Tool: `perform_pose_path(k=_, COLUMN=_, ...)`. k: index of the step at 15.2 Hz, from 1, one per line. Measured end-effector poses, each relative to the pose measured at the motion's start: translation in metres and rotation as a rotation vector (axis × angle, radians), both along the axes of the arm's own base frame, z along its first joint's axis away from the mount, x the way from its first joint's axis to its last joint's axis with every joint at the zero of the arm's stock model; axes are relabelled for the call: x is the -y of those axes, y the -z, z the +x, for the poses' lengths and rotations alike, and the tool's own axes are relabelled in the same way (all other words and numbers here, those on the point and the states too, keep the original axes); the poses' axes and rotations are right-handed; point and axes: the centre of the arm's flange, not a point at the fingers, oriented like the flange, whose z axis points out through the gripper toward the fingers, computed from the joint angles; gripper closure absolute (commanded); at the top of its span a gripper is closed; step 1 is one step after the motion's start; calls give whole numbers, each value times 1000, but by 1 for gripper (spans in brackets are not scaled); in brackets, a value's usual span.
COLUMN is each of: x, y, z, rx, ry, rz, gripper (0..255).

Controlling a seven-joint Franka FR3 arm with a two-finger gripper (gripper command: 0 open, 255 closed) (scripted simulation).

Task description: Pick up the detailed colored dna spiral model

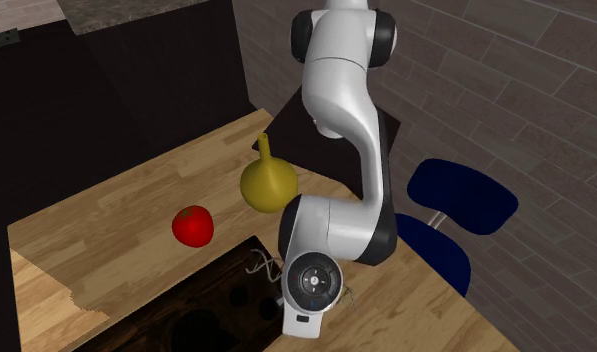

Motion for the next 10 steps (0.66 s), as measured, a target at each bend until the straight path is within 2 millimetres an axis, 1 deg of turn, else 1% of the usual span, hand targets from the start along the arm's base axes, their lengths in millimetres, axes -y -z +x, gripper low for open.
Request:
perform_pose_path(k=8, x=0, y=-43, z=1, rx=0, ry=0, rz=0, gripper=255)
perform_pose_path(k=10, x=0, y=-50, z=0, rx=0, ry=0, rz=0, gripper=255)
